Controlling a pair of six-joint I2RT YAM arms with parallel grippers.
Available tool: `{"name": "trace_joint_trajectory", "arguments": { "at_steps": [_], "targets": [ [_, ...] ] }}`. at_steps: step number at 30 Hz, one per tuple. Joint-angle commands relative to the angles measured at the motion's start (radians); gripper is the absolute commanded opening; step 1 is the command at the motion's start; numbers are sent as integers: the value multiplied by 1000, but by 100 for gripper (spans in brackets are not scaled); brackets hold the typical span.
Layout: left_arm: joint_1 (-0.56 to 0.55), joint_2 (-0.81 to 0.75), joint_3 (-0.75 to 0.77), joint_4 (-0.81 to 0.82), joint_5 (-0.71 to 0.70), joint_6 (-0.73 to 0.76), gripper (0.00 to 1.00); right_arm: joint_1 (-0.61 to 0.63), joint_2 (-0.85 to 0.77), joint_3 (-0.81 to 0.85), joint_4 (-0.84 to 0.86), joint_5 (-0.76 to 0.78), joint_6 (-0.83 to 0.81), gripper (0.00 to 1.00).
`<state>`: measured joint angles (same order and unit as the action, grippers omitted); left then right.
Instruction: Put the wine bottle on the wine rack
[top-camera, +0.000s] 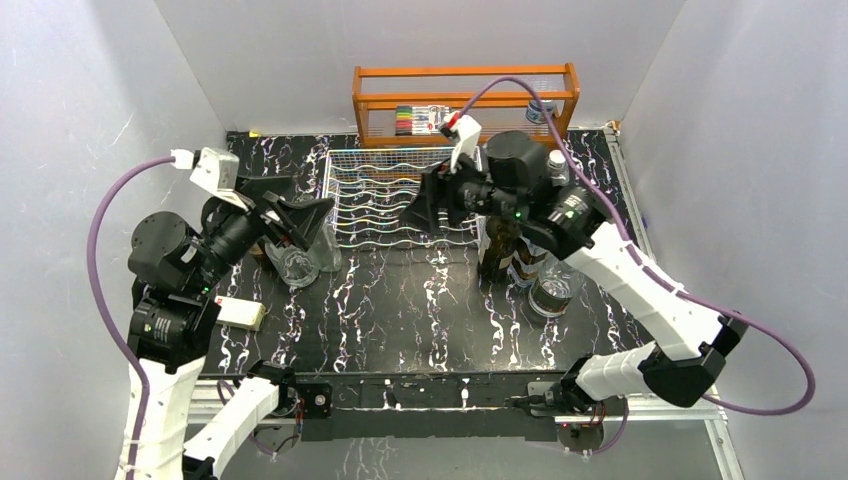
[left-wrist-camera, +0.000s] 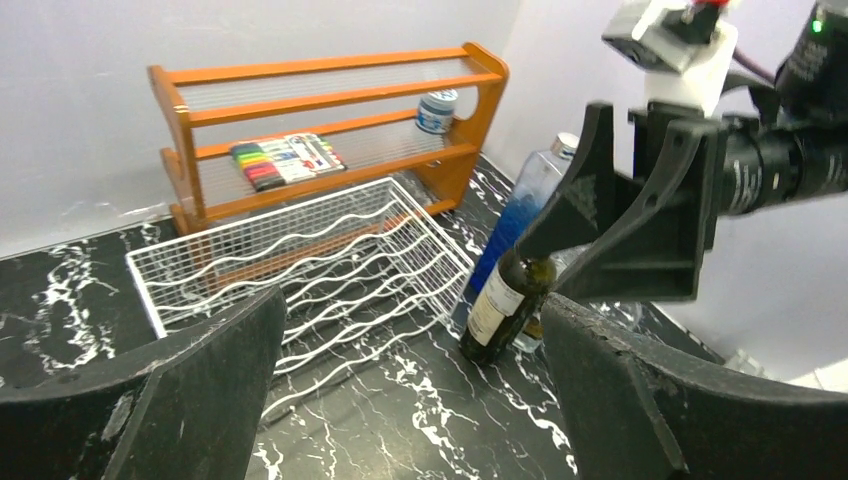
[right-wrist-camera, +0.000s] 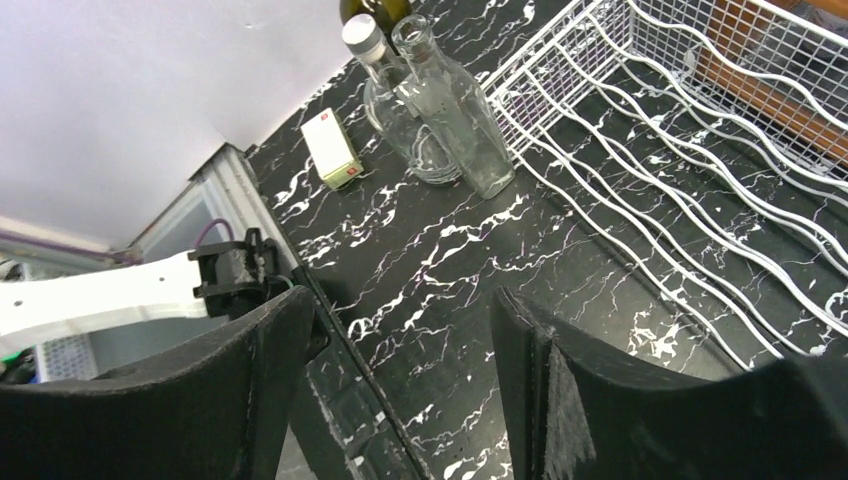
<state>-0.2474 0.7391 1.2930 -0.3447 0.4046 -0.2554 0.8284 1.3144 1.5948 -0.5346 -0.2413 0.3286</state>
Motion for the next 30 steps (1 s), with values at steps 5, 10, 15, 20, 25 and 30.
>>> {"name": "trace_joint_trajectory", "arguments": {
  "at_steps": [5, 10, 15, 20, 25, 30],
  "targets": [
    [5, -28, 69, -78, -167, 27, 98, 222, 72, -8, 108, 446, -66, 79],
    [5, -41, 67, -85, -206, 42, 98, 283, 151, -43, 176, 484, -43, 81],
    [6, -57, 69, -112, -320, 53, 98, 344, 297, 3, 254, 535, -16, 81],
    [3, -60, 98, -156, -564, 29, 98, 348, 418, 50, 405, 571, 59, 81],
    [-12, -64, 113, -196, -797, 16, 98, 348, 552, 158, 516, 628, 55, 81],
    [-21, -70, 110, -201, -815, 23, 98, 348, 644, 258, 525, 691, 35, 81]
  ]
}}
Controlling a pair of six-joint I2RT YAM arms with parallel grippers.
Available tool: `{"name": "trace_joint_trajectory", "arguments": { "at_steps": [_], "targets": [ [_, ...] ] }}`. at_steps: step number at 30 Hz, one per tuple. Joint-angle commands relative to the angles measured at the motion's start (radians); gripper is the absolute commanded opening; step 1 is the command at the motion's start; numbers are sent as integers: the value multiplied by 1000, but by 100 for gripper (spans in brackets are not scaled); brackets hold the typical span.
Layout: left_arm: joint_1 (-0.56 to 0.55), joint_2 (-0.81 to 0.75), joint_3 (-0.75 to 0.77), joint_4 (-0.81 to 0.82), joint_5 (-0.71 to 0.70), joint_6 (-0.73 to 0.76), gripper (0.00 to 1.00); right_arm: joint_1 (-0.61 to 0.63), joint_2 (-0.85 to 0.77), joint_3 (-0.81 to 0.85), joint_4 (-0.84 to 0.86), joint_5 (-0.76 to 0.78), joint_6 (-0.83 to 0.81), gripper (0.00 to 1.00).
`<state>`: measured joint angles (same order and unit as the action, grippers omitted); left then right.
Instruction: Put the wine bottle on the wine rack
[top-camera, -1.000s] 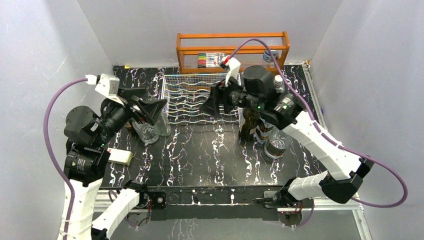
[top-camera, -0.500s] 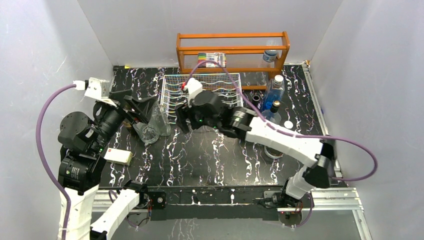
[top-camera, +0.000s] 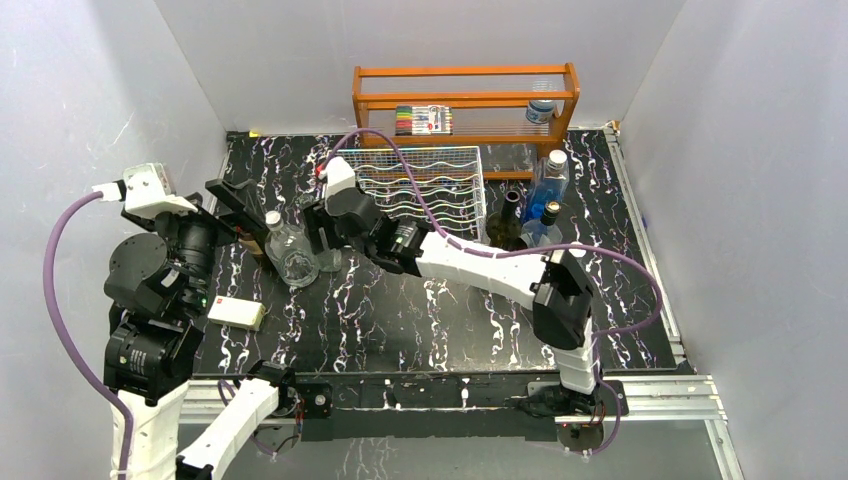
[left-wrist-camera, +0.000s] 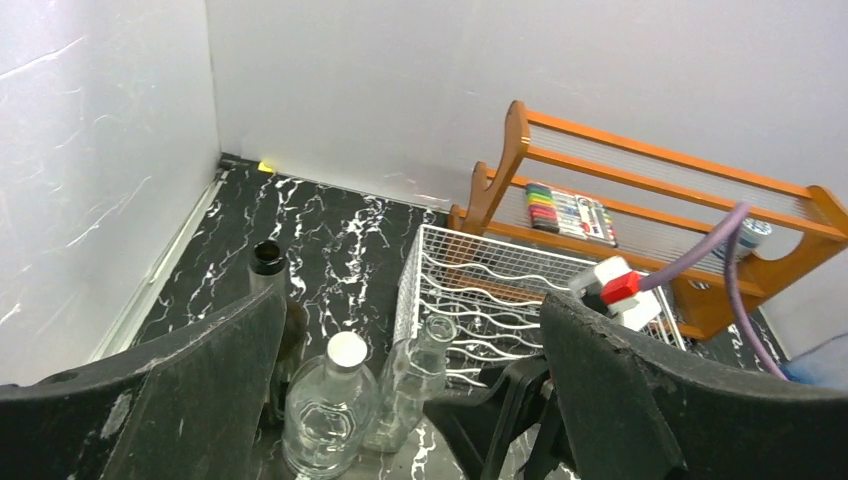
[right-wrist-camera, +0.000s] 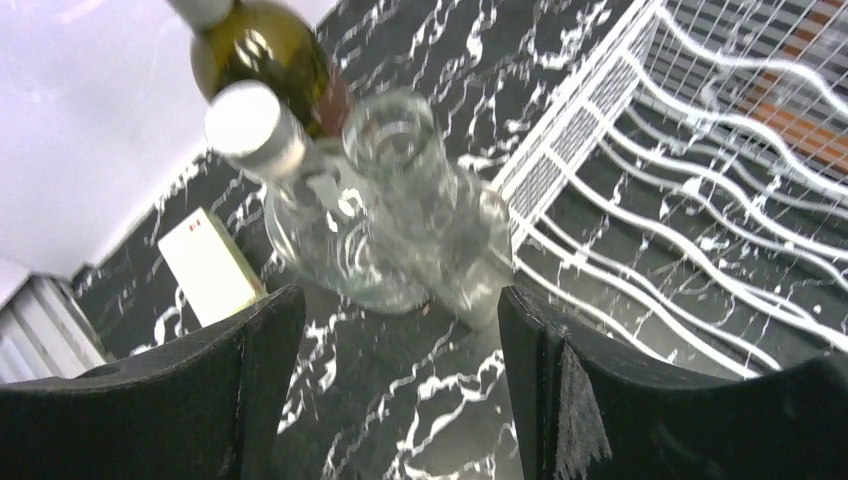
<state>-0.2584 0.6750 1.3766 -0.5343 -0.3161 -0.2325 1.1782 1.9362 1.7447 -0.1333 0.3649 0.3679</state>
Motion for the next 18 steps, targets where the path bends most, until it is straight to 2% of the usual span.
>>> {"name": "trace_joint_trajectory", "arguments": {
  "at_steps": [1, 8, 12, 14, 18],
  "targets": [
    [-13, -5, 27, -12, -95, 1, 98, -2, 38, 124, 123, 93, -10, 81],
    [-22, 0, 25, -10, -95, 8, 98, -2, 146, 251, 104, 124, -76, 76],
    [-28, 0, 26, -11, -95, 13, 98, -2, 183, 285, 97, 181, -103, 65],
    [-28, 0, 23, -11, -97, 12, 98, -1, 190, 282, 118, 172, -124, 57],
    [-29, -1, 18, -12, -98, 12, 98, -2, 219, 303, 116, 137, -155, 48]
  ]
}}
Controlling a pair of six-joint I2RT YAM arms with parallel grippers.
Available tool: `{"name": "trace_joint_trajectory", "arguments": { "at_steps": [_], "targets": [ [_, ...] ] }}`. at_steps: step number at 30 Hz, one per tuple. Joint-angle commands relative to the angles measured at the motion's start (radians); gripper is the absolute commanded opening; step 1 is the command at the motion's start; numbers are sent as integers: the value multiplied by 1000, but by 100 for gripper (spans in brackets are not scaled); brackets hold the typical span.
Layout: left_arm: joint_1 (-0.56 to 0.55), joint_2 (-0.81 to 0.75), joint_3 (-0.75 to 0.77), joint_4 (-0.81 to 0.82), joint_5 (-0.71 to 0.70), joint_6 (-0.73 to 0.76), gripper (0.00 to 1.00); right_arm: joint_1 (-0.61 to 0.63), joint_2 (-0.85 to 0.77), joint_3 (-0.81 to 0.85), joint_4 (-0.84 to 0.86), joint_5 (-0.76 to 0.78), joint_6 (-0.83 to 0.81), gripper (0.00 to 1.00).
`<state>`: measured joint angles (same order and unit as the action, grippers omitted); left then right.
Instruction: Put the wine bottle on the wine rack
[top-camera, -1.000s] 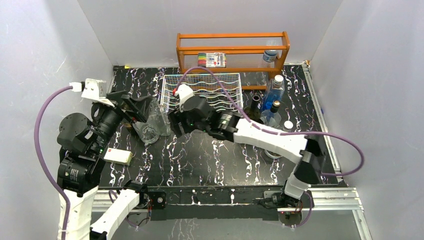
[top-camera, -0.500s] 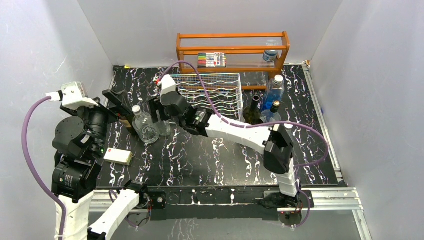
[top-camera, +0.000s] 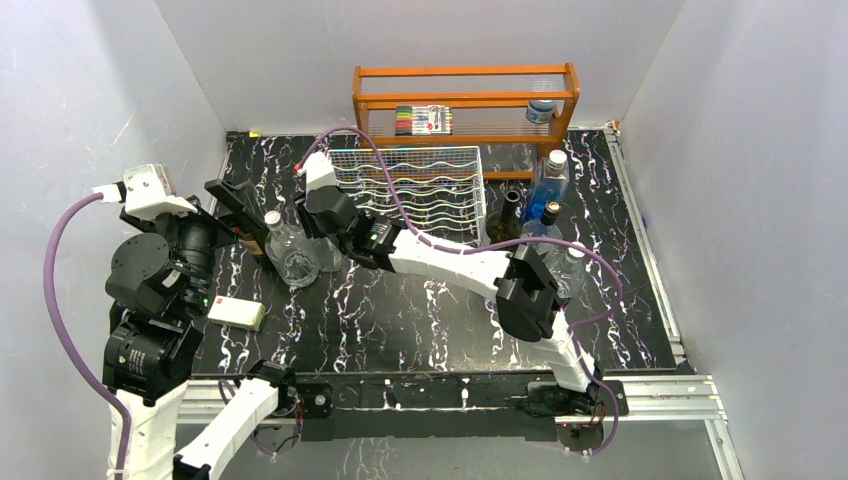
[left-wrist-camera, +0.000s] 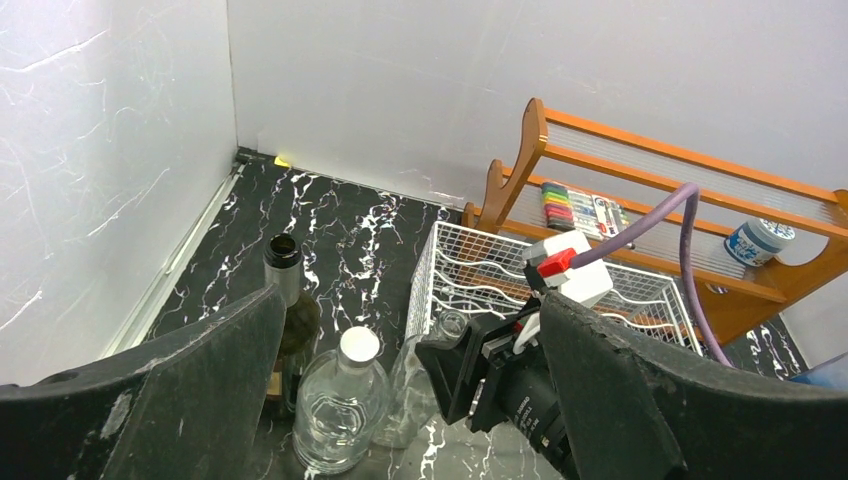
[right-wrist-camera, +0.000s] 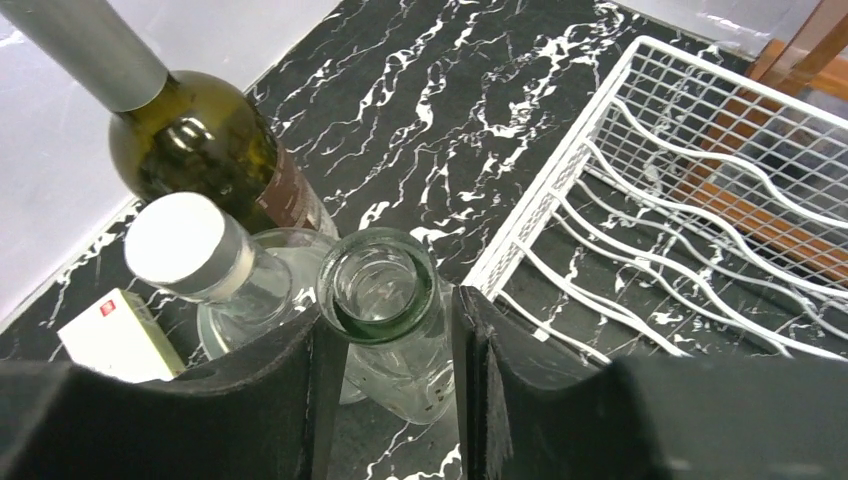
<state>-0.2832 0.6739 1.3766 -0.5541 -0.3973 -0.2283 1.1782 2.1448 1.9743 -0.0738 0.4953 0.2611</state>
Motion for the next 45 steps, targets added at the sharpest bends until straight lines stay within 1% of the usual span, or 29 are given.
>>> {"name": "trace_joint_trajectory", "arguments": {
  "at_steps": [1, 4, 6, 9, 11, 14, 18, 23, 25, 28, 29, 33, 39, 45],
  "targets": [
    [-4, 1, 17, 8, -16, 7, 98, -2, 18, 79, 53, 13, -49, 46],
    [-4, 3, 16, 6, -9, 15, 98, -2, 23, 72, 66, 26, -53, 42],
    [-4, 5, 11, 7, 10, 27, 98, 0, 16, 61, 75, 26, -58, 36],
    [-4, 7, -1, 15, 32, 34, 98, 4, -12, 36, 79, 26, -70, 33],
    [-4, 6, -21, 27, 39, 40, 98, 9, -43, 3, 83, 27, -73, 32],
    [-5, 7, -45, 34, 64, 58, 98, 20, -112, -80, 94, 21, -67, 32],
    [-4, 7, -92, 58, 141, 88, 98, 23, -227, -228, 106, -4, -28, 31],
    [-4, 9, -152, 90, 223, 114, 98, 23, -386, -410, 142, -42, 32, 26],
    [-4, 6, -186, 110, 277, 148, 98, 23, -460, -476, 147, -53, 53, 25],
    [-6, 2, -293, 157, 429, 216, 98, 22, -539, -563, 138, -53, 84, 25],
    [-5, -12, -341, 192, 495, 225, 98, 23, -567, -591, 138, -50, 93, 25],
    [-5, -60, -474, 287, 644, 207, 98, 21, -663, -679, 118, -30, 120, 25],
    [-6, -33, -556, 313, 930, 230, 98, 21, -795, -783, 104, -13, 138, 23],
    [-5, 28, -633, 373, 1108, 168, 98, 19, -880, -829, 58, -2, 133, 21]
  ]
}}
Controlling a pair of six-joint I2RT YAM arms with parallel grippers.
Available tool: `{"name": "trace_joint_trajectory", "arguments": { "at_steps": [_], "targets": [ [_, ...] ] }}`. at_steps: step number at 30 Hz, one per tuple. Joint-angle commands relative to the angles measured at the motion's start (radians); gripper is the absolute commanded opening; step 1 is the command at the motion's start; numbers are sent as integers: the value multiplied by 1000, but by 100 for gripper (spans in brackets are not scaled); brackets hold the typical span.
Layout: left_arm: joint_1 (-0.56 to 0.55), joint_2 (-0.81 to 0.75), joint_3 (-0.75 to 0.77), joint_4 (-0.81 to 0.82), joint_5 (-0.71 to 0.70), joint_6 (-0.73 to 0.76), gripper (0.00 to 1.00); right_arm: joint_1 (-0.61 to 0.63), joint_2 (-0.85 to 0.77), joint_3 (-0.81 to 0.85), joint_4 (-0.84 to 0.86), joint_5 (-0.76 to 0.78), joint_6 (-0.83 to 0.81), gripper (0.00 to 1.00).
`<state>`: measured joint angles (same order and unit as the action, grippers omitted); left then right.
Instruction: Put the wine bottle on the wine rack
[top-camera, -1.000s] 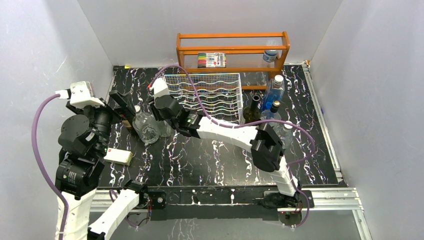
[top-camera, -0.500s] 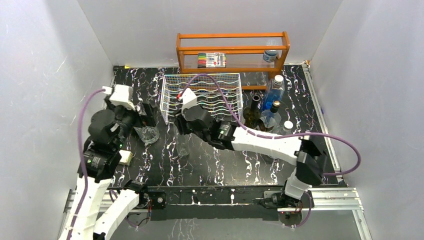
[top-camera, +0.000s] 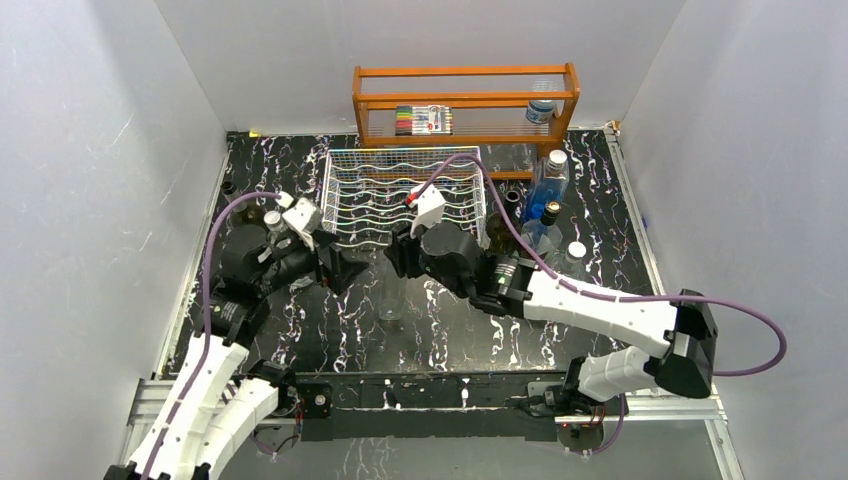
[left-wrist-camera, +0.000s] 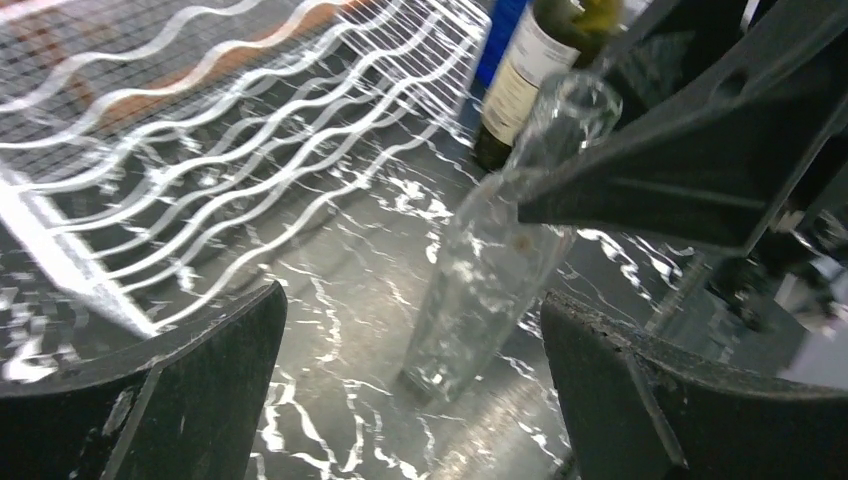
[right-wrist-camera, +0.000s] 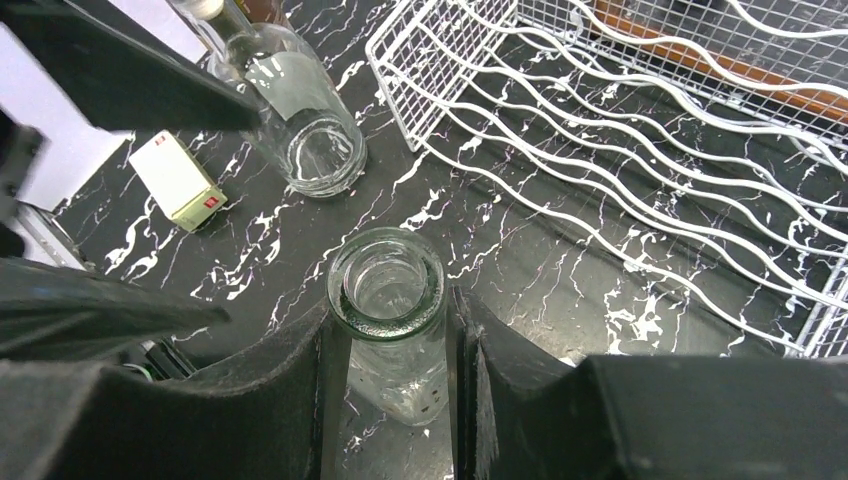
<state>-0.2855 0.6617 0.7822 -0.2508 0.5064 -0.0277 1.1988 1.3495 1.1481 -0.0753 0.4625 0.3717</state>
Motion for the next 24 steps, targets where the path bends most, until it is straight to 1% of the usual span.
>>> {"name": "trace_joint_trajectory", "arguments": {
  "at_steps": [1, 5, 11, 14, 16, 19, 21, 24],
  "targets": [
    [-3, 51, -47, 78, 243, -34, 98, -1, -99, -11, 56, 29, 24, 21],
    [-4, 69, -101, 167, 363, -42, 98, -2, -154, -38, 60, 18, 29, 21],
    [-12, 162, -157, 308, 424, -140, 96, -5, -187, 8, 12, 6, 59, 21],
    [-32, 209, -175, 357, 455, -144, 96, -5, -198, 36, -10, 3, 73, 21],
    [-50, 231, -189, 395, 479, -141, 98, -5, -203, 52, -21, -3, 77, 21],
    [-66, 243, -216, 490, 486, -141, 98, -7, -209, 63, -29, -16, 79, 21],
    [-68, 242, -246, 576, 474, -167, 98, -7, -215, 63, -28, -28, 82, 21],
    [-68, 255, -266, 668, 512, -211, 98, -7, -218, 67, -29, -49, 87, 21]
  ]
}}
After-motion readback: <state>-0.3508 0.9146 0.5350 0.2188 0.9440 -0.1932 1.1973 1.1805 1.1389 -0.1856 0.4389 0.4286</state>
